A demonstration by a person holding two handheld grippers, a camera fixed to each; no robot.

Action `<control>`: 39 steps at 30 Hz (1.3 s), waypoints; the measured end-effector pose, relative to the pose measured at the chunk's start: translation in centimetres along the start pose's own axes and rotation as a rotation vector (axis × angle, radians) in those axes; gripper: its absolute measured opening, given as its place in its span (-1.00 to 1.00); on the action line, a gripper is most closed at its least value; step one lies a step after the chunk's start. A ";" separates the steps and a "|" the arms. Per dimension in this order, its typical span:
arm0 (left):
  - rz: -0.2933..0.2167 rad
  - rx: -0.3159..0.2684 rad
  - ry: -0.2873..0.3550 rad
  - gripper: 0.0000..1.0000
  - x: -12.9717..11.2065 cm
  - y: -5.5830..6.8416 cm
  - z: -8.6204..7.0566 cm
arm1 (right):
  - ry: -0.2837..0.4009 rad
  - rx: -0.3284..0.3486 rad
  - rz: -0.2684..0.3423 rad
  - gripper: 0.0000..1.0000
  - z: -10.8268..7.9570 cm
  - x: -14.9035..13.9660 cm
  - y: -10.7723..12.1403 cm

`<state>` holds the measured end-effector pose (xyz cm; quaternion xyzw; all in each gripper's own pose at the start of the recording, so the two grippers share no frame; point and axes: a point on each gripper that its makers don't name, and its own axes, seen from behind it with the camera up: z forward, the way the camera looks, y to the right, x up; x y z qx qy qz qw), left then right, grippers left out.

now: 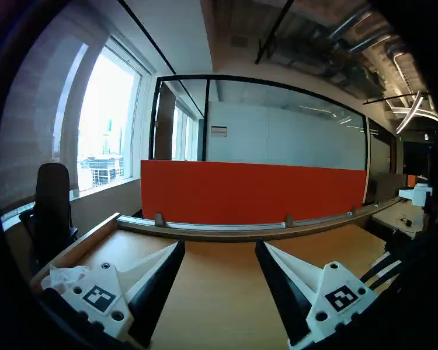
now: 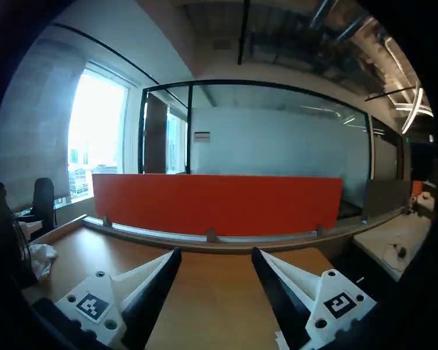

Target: Fold towel

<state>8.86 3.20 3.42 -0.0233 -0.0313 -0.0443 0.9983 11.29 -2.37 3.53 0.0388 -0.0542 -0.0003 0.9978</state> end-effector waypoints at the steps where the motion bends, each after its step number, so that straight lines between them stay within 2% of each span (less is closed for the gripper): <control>1: 0.000 0.002 0.003 0.78 -0.1 -0.1 0.0 | -0.001 0.003 -0.002 0.86 0.0 0.1 -0.2; 9: 0.022 0.007 0.028 0.78 -1.7 -0.3 -0.4 | -0.005 0.015 -0.027 0.85 -0.3 0.6 -1.7; 15: 0.056 0.008 0.030 0.78 -4.5 -0.4 -0.7 | -0.006 -0.001 -0.047 0.86 -0.5 -0.4 -2.0; 22: 0.063 0.016 0.051 0.78 -6.8 -0.8 -0.8 | -0.009 -0.008 -0.028 0.86 -1.0 -1.4 -2.6; 39: 0.091 0.041 0.089 0.78 -11.9 -3.2 -1.9 | 0.022 -0.050 -0.016 0.85 -1.6 -3.0 -2.3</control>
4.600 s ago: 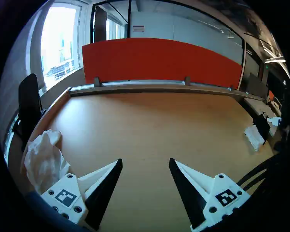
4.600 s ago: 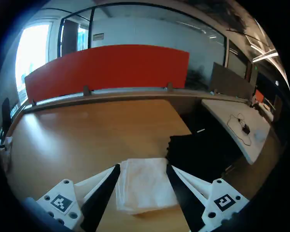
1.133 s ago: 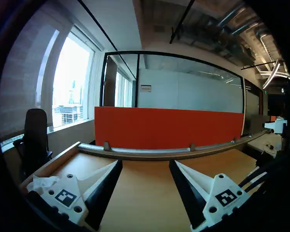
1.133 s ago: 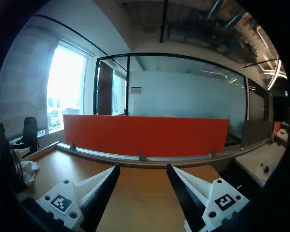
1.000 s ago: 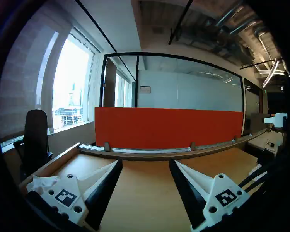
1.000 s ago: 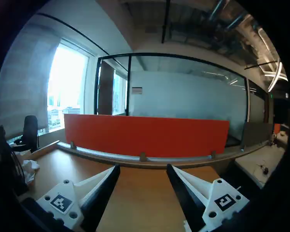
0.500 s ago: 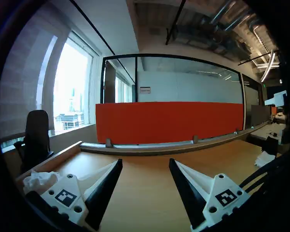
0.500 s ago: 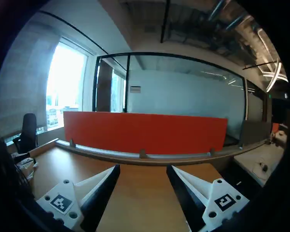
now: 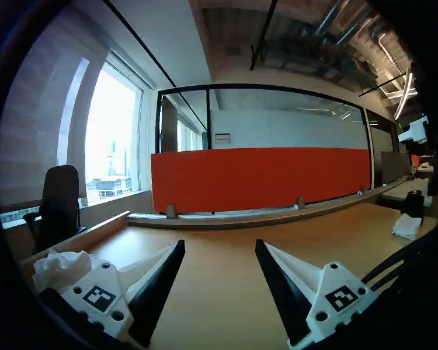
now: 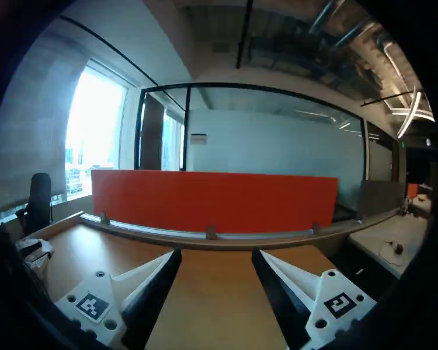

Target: Fold towel

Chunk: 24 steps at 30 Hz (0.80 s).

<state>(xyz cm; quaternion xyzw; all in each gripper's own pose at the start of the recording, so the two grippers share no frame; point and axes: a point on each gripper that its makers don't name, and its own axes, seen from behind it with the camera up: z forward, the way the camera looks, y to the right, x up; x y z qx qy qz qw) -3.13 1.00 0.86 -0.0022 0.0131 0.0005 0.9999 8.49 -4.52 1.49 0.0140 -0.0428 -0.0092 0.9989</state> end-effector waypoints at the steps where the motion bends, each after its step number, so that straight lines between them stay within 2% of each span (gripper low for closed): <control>1: 0.001 0.001 0.001 0.78 -0.3 -0.1 -0.1 | 0.001 0.000 0.000 0.86 0.0 -0.1 0.0; 9: -0.007 0.009 0.002 0.78 -2.7 -0.6 -0.6 | 0.013 -0.011 -0.011 0.85 0.0 -0.8 0.1; 18: -0.013 0.017 0.008 0.78 -4.4 -0.9 -0.7 | 0.021 -0.027 -0.005 0.86 0.0 -1.4 0.8; 24: -0.013 0.020 0.007 0.78 -5.4 -1.0 -0.6 | 0.017 -0.043 -0.023 0.86 -0.1 -1.8 1.3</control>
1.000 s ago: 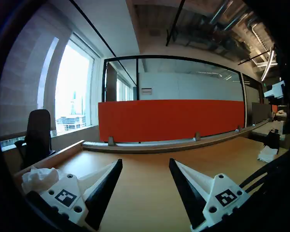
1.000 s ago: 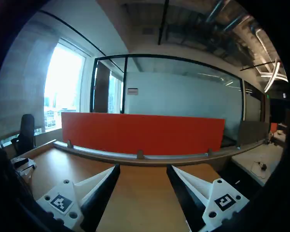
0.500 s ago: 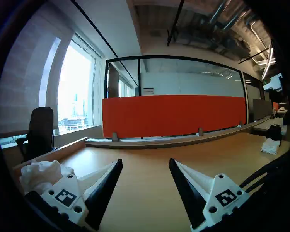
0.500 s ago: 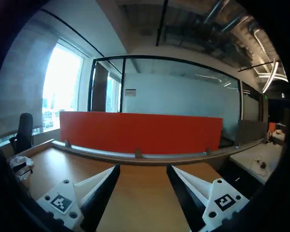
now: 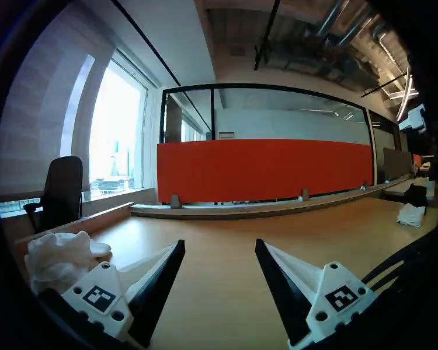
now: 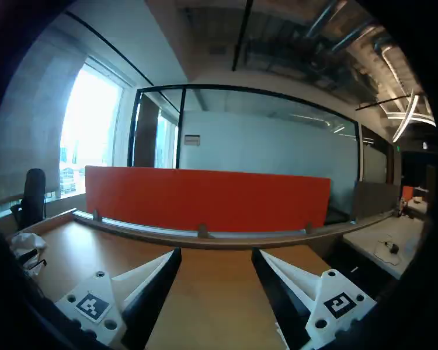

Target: Fold towel

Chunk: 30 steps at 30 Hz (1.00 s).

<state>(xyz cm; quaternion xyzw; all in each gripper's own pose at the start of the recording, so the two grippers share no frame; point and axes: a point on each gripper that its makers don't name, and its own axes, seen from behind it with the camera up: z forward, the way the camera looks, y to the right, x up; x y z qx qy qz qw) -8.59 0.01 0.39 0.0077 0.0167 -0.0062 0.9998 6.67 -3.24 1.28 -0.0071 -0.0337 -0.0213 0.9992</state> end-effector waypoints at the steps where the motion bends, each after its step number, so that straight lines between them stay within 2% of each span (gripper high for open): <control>1: 0.000 0.001 -0.001 0.78 -0.1 0.0 0.0 | -0.001 -0.001 -0.003 0.86 0.0 -0.2 0.0; 12: -0.030 0.013 -0.010 0.78 -0.9 -0.8 -0.4 | -0.006 0.005 -0.011 0.85 0.2 -0.7 -0.7; 27: -0.026 0.014 -0.012 0.79 -1.1 -0.8 -0.3 | 0.029 -0.002 0.000 0.85 -0.2 0.0 0.0; 30: -0.026 0.014 -0.013 0.89 -1.1 -0.8 -0.2 | 0.037 -0.007 0.001 0.85 -0.3 -0.2 0.5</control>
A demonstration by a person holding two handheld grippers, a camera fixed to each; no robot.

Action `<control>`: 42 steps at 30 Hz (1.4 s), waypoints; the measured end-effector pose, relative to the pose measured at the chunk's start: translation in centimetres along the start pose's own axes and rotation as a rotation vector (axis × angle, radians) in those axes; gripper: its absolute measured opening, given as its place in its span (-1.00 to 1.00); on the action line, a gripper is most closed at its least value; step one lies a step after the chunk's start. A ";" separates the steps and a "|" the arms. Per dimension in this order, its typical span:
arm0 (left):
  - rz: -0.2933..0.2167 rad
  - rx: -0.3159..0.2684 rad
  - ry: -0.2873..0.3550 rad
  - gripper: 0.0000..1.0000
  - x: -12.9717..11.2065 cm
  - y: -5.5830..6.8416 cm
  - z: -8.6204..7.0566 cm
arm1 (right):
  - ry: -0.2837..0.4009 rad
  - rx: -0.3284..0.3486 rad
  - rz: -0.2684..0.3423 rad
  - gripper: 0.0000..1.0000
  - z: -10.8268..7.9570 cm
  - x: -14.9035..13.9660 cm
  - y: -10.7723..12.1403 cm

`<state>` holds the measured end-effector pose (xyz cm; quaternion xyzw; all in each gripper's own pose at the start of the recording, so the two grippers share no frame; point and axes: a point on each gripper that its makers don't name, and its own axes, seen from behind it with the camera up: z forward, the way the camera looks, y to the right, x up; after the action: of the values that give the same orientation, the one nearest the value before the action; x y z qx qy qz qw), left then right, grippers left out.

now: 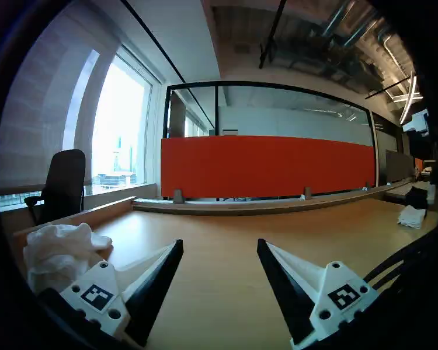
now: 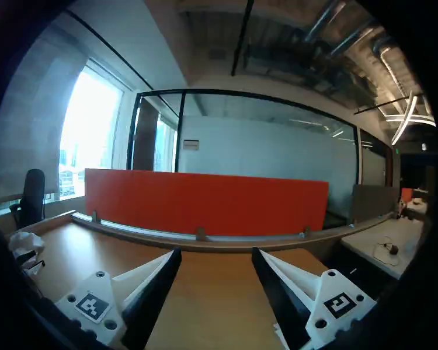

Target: Fold towel

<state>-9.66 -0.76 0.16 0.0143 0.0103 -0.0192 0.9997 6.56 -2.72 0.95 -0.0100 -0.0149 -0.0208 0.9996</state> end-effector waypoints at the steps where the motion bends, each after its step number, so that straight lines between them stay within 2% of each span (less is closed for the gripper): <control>1: 0.000 0.000 0.000 0.92 0.0 0.0 0.0 | 0.004 0.000 -0.001 0.85 0.0 0.0 0.1; 9: 0.001 0.000 0.000 0.92 -0.1 0.0 0.0 | 0.042 -0.011 -0.008 0.85 -0.4 -1.1 1.6; 14: 0.000 0.000 0.001 0.92 -0.1 0.0 0.0 | 0.057 -0.025 0.009 0.85 -0.6 -2.5 2.8; 18: 0.000 0.000 0.001 0.92 -0.1 0.0 0.0 | 0.053 -0.024 0.036 0.85 -1.0 -4.4 3.5; 24: 0.000 0.000 0.001 0.92 -0.1 0.1 0.1 | 0.048 -0.026 0.037 0.85 -1.4 -7.2 4.2; 36: 0.000 0.000 0.000 0.92 0.0 0.1 0.1 | 0.053 -0.014 0.054 0.85 -0.9 -11.7 4.3; 42: 0.000 0.000 0.000 0.92 0.0 0.1 0.1 | 0.041 -0.019 0.085 0.86 -0.5 -14.3 5.1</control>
<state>-9.66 -0.65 0.25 0.0142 0.0105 -0.0192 0.9997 -7.46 2.92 -0.11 -0.0196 0.0062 0.0214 0.9996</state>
